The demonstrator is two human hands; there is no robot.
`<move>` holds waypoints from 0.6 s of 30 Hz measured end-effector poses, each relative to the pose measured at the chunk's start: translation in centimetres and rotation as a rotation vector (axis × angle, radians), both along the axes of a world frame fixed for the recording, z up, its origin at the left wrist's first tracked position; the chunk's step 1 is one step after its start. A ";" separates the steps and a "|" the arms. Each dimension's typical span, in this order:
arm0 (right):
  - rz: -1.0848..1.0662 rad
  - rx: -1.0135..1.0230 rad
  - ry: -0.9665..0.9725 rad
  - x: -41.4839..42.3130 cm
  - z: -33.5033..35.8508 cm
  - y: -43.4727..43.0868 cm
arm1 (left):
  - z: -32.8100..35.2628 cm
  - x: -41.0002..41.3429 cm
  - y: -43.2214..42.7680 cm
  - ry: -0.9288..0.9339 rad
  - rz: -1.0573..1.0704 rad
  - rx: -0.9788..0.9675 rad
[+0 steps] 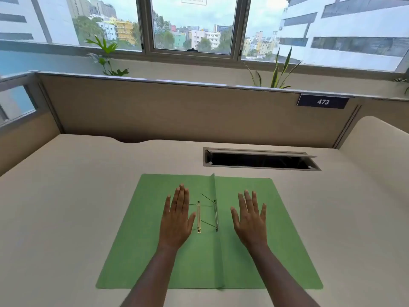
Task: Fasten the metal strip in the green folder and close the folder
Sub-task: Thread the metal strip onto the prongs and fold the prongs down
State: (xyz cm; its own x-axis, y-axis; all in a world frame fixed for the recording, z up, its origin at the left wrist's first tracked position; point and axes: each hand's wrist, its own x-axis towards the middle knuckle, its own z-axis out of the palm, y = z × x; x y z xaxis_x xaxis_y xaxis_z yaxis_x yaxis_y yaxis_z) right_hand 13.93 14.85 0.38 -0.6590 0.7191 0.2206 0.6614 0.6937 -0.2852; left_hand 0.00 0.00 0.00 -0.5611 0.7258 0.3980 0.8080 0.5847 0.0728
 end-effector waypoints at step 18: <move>0.029 -0.137 -0.131 1.5 -3.4 -1.2 | -3.4 0.6 0.6 -0.422 0.022 -0.117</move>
State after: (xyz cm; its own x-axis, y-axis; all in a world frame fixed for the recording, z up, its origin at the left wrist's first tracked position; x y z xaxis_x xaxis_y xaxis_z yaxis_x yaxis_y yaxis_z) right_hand 15.47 13.67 -3.03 -0.6968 0.7165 0.0331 0.6790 0.6739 -0.2913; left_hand 0.55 0.60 -3.37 -0.6726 0.7385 0.0461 0.7088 0.6252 0.3266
